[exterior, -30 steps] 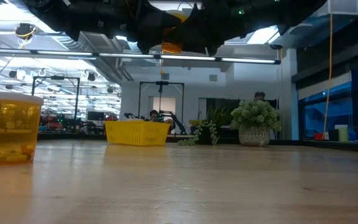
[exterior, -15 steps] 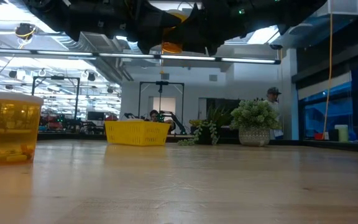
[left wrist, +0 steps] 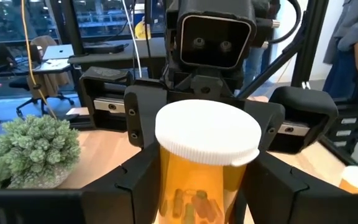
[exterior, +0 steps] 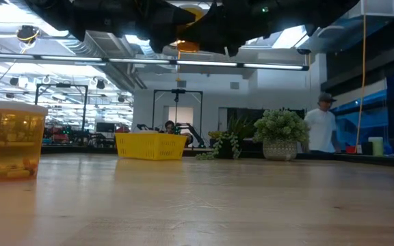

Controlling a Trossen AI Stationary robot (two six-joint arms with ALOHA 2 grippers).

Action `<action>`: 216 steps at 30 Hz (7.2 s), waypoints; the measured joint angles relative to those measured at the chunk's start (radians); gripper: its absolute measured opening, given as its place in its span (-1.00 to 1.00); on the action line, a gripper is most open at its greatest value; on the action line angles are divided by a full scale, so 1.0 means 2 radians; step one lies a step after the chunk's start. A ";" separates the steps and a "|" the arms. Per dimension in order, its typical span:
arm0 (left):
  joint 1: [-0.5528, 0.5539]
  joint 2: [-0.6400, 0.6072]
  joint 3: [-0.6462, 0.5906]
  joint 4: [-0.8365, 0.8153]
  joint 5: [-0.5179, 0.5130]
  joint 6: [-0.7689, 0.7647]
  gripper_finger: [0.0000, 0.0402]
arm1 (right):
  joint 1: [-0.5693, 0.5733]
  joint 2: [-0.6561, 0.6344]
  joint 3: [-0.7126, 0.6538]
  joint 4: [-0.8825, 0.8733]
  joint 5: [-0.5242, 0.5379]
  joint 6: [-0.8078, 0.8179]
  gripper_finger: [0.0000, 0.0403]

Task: Pick and place pill bottles into a basket
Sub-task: Put the top right orange pill bottle into the yellow bin, then put the left orange pill bottle into the yellow bin

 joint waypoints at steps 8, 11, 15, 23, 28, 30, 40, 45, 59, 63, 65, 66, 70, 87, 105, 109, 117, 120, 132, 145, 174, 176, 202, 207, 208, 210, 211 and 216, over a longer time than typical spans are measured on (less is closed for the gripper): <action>0.000 -0.026 0.000 -0.024 -0.015 0.006 -0.07 | -0.001 -0.002 -0.002 -0.015 0.010 0.000 0.10; 0.000 -0.026 0.000 -0.026 -0.015 0.006 -0.06 | -0.001 -0.002 -0.002 -0.012 0.009 0.000 0.17; 0.000 -0.025 0.000 -0.030 -0.017 0.010 -0.05 | -0.001 -0.002 -0.002 -0.012 0.008 0.001 0.23; 0.003 -0.051 0.000 -0.079 -0.027 0.027 -0.04 | -0.001 -0.006 -0.002 -0.056 0.015 0.012 0.25; 0.015 -0.101 0.000 -0.138 -0.057 0.028 -0.04 | -0.001 -0.025 -0.004 -0.069 0.045 0.013 0.20; 0.023 -0.120 0.000 -0.165 -0.068 0.028 -0.04 | -0.001 -0.028 -0.004 -0.068 0.046 0.012 0.17; 0.068 -0.187 -0.035 -0.207 -0.075 0.055 -0.04 | 0.003 -0.028 -0.008 -0.074 0.045 0.015 -0.34; 0.094 -0.203 -0.065 -0.203 -0.064 0.044 -0.02 | 0.001 -0.028 -0.092 0.043 0.045 0.040 -0.64; 0.159 -0.156 -0.146 -0.013 -0.034 0.014 -0.01 | -0.017 -0.054 -0.244 0.290 0.045 0.034 -0.92; 0.172 -0.110 -0.154 0.036 -0.029 0.002 -0.04 | -0.017 -0.054 -0.243 0.287 0.045 0.028 -0.98; 0.178 -0.084 -0.155 0.054 -0.025 -0.008 -0.04 | -0.017 -0.054 -0.243 0.287 0.045 0.028 -0.98; 0.180 -0.072 -0.155 0.066 -0.025 -0.011 -0.04 | -0.017 -0.054 -0.243 0.287 0.044 0.028 -0.97; 0.189 -0.027 -0.154 0.117 -0.026 -0.030 -0.02 | -0.017 -0.054 -0.243 0.287 0.045 0.029 -0.94; 0.199 0.117 -0.154 0.243 -0.046 -0.075 -0.03 | -0.017 -0.054 -0.242 0.287 0.045 0.030 -0.92; 0.199 0.193 -0.153 0.301 -0.085 -0.083 -0.04 | -0.017 -0.054 -0.242 0.287 0.045 0.029 -0.92; 0.199 0.193 -0.153 0.301 -0.085 -0.082 -0.03 | -0.017 -0.054 -0.242 0.287 0.045 0.029 -0.92; 0.199 0.193 -0.153 0.296 -0.085 -0.082 -0.05 | -0.017 -0.054 -0.242 0.287 0.045 0.030 -0.92; 0.199 0.193 -0.153 0.288 -0.094 -0.082 -0.04 | -0.017 -0.054 -0.242 0.287 0.045 0.030 -0.92; 0.199 0.193 -0.125 0.222 -0.108 -0.073 -0.04 | -0.017 -0.054 -0.242 0.287 0.045 0.030 -0.92; 0.199 0.193 -0.124 0.207 -0.132 -0.073 -0.04 | -0.017 -0.054 -0.242 0.287 0.045 0.030 -0.92; 0.199 0.209 -0.084 0.146 -0.153 -0.058 -0.04 | -0.017 -0.054 -0.242 0.287 0.045 0.030 -0.92; 0.199 0.220 -0.084 0.163 -0.154 -0.058 -0.04 | -0.017 -0.054 -0.242 0.287 0.045 0.030 -0.92; 0.198 0.230 -0.085 0.177 -0.141 -0.089 0.14 | -0.017 -0.054 -0.242 0.287 0.045 0.028 -0.92; 0.198 0.229 -0.085 0.176 -0.135 -0.090 0.23 | -0.017 -0.054 -0.242 0.287 0.045 0.028 -0.92; 0.198 0.228 -0.085 0.176 -0.135 -0.091 0.24 | -0.017 -0.054 -0.242 0.287 0.045 0.028 -0.92; 0.198 0.223 -0.086 0.173 -0.136 -0.088 0.25 | -0.017 -0.054 -0.242 0.287 0.045 0.028 -0.92; 0.198 0.220 -0.086 0.171 -0.137 -0.086 0.25 | -0.017 -0.054 -0.242 0.287 0.045 0.028 -0.92; 0.198 0.200 -0.088 0.160 -0.138 -0.071 0.23 | -0.017 -0.054 -0.242 0.287 0.045 0.028 -0.92</action>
